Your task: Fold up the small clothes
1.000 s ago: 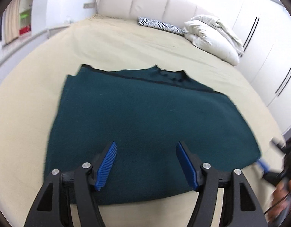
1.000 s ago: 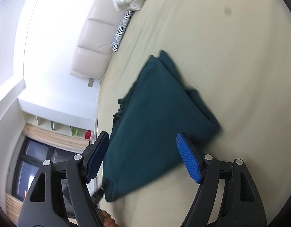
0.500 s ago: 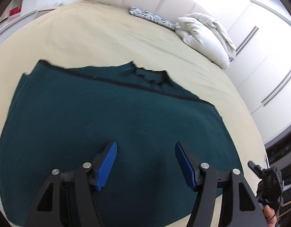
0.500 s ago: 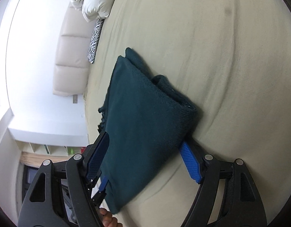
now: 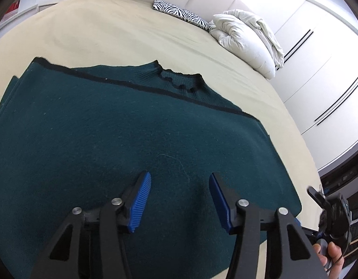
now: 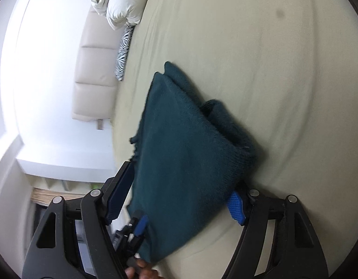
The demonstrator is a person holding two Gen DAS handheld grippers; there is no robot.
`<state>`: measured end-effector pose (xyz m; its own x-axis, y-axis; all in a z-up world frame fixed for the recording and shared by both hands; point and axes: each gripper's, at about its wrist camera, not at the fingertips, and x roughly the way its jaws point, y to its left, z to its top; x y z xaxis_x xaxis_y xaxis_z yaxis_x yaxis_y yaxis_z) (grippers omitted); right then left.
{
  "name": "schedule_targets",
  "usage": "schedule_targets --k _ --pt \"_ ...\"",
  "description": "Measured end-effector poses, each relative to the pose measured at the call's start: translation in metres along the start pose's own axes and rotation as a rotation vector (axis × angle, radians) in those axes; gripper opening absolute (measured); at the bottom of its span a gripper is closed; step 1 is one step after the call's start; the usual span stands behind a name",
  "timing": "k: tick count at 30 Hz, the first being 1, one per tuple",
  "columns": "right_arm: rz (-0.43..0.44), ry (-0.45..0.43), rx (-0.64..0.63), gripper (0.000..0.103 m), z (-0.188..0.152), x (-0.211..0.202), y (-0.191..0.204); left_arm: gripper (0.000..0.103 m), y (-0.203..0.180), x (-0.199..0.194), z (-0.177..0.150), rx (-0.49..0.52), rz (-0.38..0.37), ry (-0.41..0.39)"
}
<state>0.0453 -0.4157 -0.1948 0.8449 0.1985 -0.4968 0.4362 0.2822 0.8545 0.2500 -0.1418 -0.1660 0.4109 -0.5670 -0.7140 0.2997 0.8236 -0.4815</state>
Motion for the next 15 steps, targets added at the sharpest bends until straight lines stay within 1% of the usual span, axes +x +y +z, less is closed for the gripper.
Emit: schedule_targets --k 1,2,3,4,6,7,8,9,10,11,13,14,15 --pt "-0.018 -0.034 -0.052 0.072 0.001 -0.011 0.004 0.056 0.002 -0.003 -0.001 -0.008 -0.005 -0.006" --pt "-0.058 -0.068 -0.120 0.072 0.003 -0.020 0.011 0.056 0.003 -0.005 -0.002 -0.011 -0.007 -0.009" --pt "-0.085 -0.084 -0.175 0.072 0.004 -0.024 0.015 0.056 0.004 -0.005 -0.003 -0.010 -0.008 -0.010" --pt "-0.115 -0.093 -0.265 0.072 0.007 -0.025 0.024 0.055 0.004 -0.005 -0.005 -0.002 -0.006 -0.011" --pt "-0.172 -0.077 -0.409 0.065 0.010 -0.017 0.037 0.055 0.003 -0.004 -0.005 0.007 0.000 -0.015" --pt "-0.206 -0.052 -0.485 0.056 0.010 -0.009 0.043 0.055 0.002 -0.005 -0.005 0.007 0.002 -0.015" --pt "-0.225 -0.026 -0.519 0.050 0.011 -0.001 0.045 0.055 0.002 -0.005 -0.005 0.006 0.002 -0.014" --pt "-0.250 0.008 -0.547 0.049 0.012 0.008 0.045 0.055 0.003 -0.005 -0.004 0.006 0.000 -0.014" --pt "-0.284 0.020 -0.570 0.043 0.012 0.016 0.045 0.055 0.004 -0.005 -0.005 0.007 -0.002 -0.014" --pt "-0.314 0.022 -0.587 0.035 0.012 0.020 0.043 0.055 0.004 -0.005 -0.005 0.009 -0.002 -0.014" --pt "-0.338 0.027 -0.622 0.028 0.012 0.026 0.042 0.054 0.005 -0.007 -0.006 0.011 -0.001 -0.016" --pt "-0.352 0.023 -0.642 0.023 0.011 0.026 0.042 0.054 0.005 -0.007 -0.006 0.011 -0.001 -0.017" --pt "-0.366 0.018 -0.660 0.020 0.010 0.027 0.043 0.054 0.005 -0.007 -0.006 0.011 0.000 -0.018"
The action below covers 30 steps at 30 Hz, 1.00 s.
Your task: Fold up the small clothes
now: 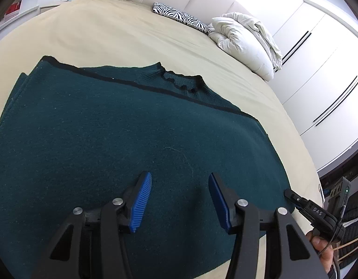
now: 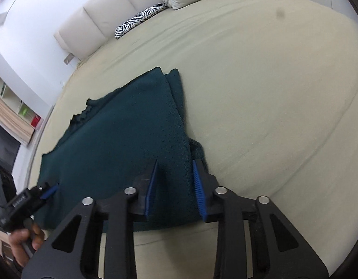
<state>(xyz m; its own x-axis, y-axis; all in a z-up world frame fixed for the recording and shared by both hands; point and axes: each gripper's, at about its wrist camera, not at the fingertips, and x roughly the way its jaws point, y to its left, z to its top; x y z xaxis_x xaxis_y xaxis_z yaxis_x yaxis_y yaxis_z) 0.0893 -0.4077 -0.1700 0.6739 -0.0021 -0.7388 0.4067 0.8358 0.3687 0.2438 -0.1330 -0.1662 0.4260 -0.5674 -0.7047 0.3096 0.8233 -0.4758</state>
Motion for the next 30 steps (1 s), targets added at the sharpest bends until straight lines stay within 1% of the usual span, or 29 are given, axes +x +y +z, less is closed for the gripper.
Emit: schedule_targets --k 1,3,5,7,9,10,11,12,15,17,19,21,23,25,29,30 --pt "-0.003 -0.001 -0.006 0.019 -0.001 0.000 -0.001 0.054 0.000 0.000 0.000 0.000 0.001 -0.001" --pt "0.003 -0.007 0.016 0.019 0.000 -0.002 -0.007 0.054 0.000 -0.002 -0.001 0.001 0.004 -0.003" --pt "-0.010 -0.021 0.033 0.019 0.001 -0.007 -0.012 0.054 -0.001 -0.002 -0.002 0.008 0.007 -0.004" --pt "0.017 -0.004 0.005 0.019 0.000 -0.006 -0.009 0.054 -0.002 -0.001 -0.002 0.020 0.013 -0.002" --pt "-0.005 -0.002 -0.050 0.019 -0.003 -0.007 -0.002 0.054 -0.002 -0.002 -0.003 0.022 0.017 -0.004" --pt "-0.011 -0.006 -0.061 0.017 -0.004 -0.008 0.001 0.054 -0.003 -0.002 -0.003 0.023 0.020 -0.004" --pt "-0.023 -0.010 -0.063 0.008 -0.005 -0.009 0.002 0.054 -0.003 -0.003 -0.004 0.024 0.021 -0.004" --pt "-0.031 -0.013 -0.053 0.006 -0.005 -0.010 0.001 0.054 -0.003 -0.003 -0.004 0.030 0.025 -0.003" --pt "-0.026 -0.015 -0.018 0.005 -0.008 -0.015 -0.006 0.054 -0.005 -0.004 -0.007 0.064 0.048 0.007" --pt "-0.028 -0.013 -0.006 0.004 -0.014 -0.022 -0.010 0.050 -0.005 -0.006 -0.009 0.086 0.062 0.014" --pt "-0.034 -0.013 -0.001 0.004 -0.021 -0.027 -0.014 0.049 -0.004 -0.007 -0.012 0.103 0.068 0.021" --pt "-0.028 0.000 -0.008 0.004 -0.026 -0.023 -0.019 0.049 -0.003 -0.007 -0.014 0.114 0.072 0.025" --pt "-0.001 -0.010 0.026 0.005 -0.026 -0.017 -0.029 0.049 -0.003 -0.006 -0.016 0.128 0.078 0.027" --pt "0.004 -0.008 0.033 0.005 -0.023 -0.011 -0.033 0.049 -0.004 -0.008 -0.017 0.138 0.084 0.032" --pt "-0.041 -0.010 -0.028 0.017 -0.019 -0.018 -0.023 0.049 0.001 -0.016 -0.022 0.154 0.089 0.039" --pt "-0.058 -0.021 -0.025 0.019 -0.018 -0.024 -0.022 0.046 0.004 -0.019 -0.024 0.152 0.094 0.038"
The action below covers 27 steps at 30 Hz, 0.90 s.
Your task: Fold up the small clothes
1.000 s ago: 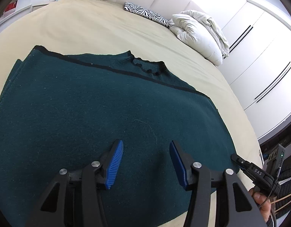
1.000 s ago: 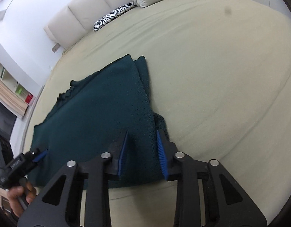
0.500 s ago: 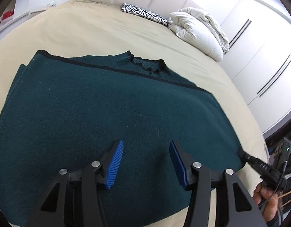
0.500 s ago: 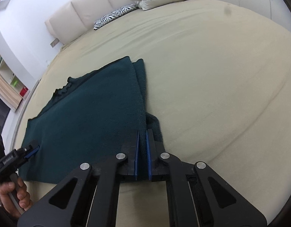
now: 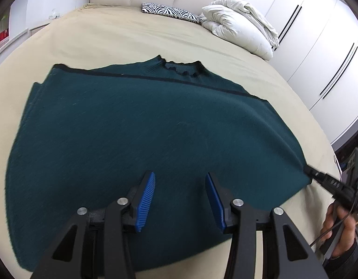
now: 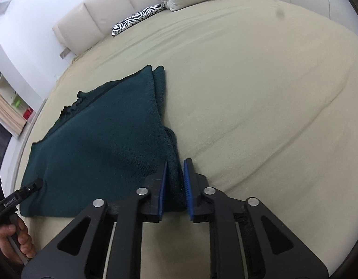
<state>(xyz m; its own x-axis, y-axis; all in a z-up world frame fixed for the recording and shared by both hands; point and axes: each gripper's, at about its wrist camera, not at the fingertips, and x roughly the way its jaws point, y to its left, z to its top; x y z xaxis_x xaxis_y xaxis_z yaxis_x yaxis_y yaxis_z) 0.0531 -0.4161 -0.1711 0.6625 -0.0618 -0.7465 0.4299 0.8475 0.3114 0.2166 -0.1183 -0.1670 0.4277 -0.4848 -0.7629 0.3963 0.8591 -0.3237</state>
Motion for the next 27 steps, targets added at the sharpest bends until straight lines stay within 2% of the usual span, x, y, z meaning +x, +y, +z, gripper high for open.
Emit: schedule_targets --k 2,3,5,7,8,10,13,15,16,17,19,21,23,24,25,26,27 --pt "-0.029 -0.044 0.020 0.031 0.004 -0.016 0.002 0.045 0.006 -0.009 -0.004 -0.014 0.006 -0.007" --pt "-0.020 -0.069 0.027 0.032 0.006 -0.024 0.003 0.045 0.009 -0.015 -0.006 -0.016 0.019 -0.019" --pt "0.038 -0.125 0.029 0.048 0.013 -0.040 0.014 0.045 0.019 -0.025 -0.010 -0.024 0.055 -0.053" --pt "0.160 -0.141 0.003 0.048 0.021 -0.045 0.032 0.045 0.035 -0.029 -0.013 -0.067 0.065 -0.061" --pt "0.259 -0.120 -0.015 0.048 0.025 -0.040 0.045 0.045 0.043 -0.028 -0.014 -0.093 0.056 -0.059" --pt "0.388 -0.068 -0.013 0.048 0.029 -0.022 0.062 0.035 0.057 -0.028 -0.018 -0.140 0.027 -0.055" --pt "0.487 0.048 0.019 0.048 0.028 0.024 0.073 0.032 0.067 -0.031 -0.024 -0.161 0.012 -0.057" --pt "0.467 0.171 0.130 0.048 0.021 0.068 0.057 0.026 0.073 -0.032 -0.029 -0.177 0.008 -0.057" --pt "0.486 0.182 0.196 0.038 0.018 0.080 0.042 0.022 0.078 -0.034 -0.032 -0.186 0.008 -0.057" --pt "0.515 0.152 0.262 0.024 0.017 0.082 0.023 0.020 0.081 -0.036 -0.034 -0.197 0.004 -0.057" --pt "0.523 0.084 0.352 0.023 0.016 0.071 -0.004 0.017 0.088 -0.039 -0.036 -0.228 -0.015 -0.056" --pt "0.434 -0.004 0.392 0.023 0.016 0.049 -0.033 0.016 0.090 -0.041 -0.036 -0.241 -0.018 -0.054" --pt "0.348 -0.044 0.429 0.028 0.013 0.025 -0.056 0.018 0.087 -0.043 -0.035 -0.241 -0.002 -0.053" --pt "0.318 -0.046 0.452 0.031 0.013 0.017 -0.066 0.026 0.082 -0.047 -0.034 -0.238 0.011 -0.059" --pt "0.300 -0.056 0.485 0.048 0.007 0.004 -0.076 0.040 0.077 -0.050 -0.033 -0.232 0.017 -0.070" --pt "0.301 -0.071 0.519 0.060 0.000 -0.006 -0.082 0.047 0.071 -0.052 -0.032 -0.223 0.024 -0.083" --pt "0.320 -0.077 0.556 0.064 -0.009 -0.015 -0.086 0.057 0.064 -0.054 -0.031 -0.210 0.036 -0.096"
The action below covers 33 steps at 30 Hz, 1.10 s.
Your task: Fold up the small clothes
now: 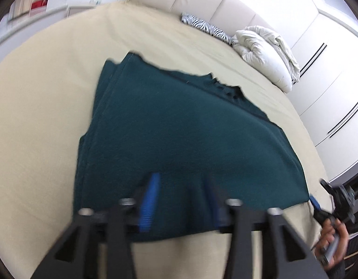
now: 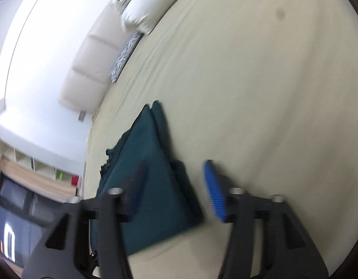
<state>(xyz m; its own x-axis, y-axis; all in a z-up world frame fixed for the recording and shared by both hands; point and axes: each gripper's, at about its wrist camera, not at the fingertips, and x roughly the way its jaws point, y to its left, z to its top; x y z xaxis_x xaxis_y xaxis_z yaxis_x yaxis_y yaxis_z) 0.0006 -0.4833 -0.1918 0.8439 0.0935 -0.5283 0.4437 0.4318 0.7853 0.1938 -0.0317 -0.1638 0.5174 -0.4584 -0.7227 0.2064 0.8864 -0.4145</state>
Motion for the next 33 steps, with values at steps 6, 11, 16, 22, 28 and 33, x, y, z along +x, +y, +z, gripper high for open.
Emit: schedule_targets --k 6,11,16,22,28,33 --pt "0.098 0.187 0.011 0.068 -0.052 0.003 0.012 0.061 -0.028 0.011 0.004 0.057 0.006 0.017" --pt "0.055 0.227 0.047 0.067 -0.075 0.033 0.019 0.062 -0.040 0.015 0.011 0.075 -0.011 0.016" --pt "0.103 0.147 0.163 0.066 -0.070 0.038 0.010 0.062 -0.034 0.031 0.013 0.059 -0.001 0.033" --pt "0.149 0.097 0.220 0.068 -0.046 0.046 0.006 0.055 -0.013 0.022 0.002 0.024 -0.021 0.009" --pt "0.163 0.081 0.217 0.068 -0.047 0.044 0.005 0.052 -0.004 0.015 -0.004 0.015 -0.012 -0.002" --pt "0.213 0.070 0.223 0.068 -0.053 0.032 0.010 0.052 -0.013 0.009 0.001 0.011 -0.005 -0.007"
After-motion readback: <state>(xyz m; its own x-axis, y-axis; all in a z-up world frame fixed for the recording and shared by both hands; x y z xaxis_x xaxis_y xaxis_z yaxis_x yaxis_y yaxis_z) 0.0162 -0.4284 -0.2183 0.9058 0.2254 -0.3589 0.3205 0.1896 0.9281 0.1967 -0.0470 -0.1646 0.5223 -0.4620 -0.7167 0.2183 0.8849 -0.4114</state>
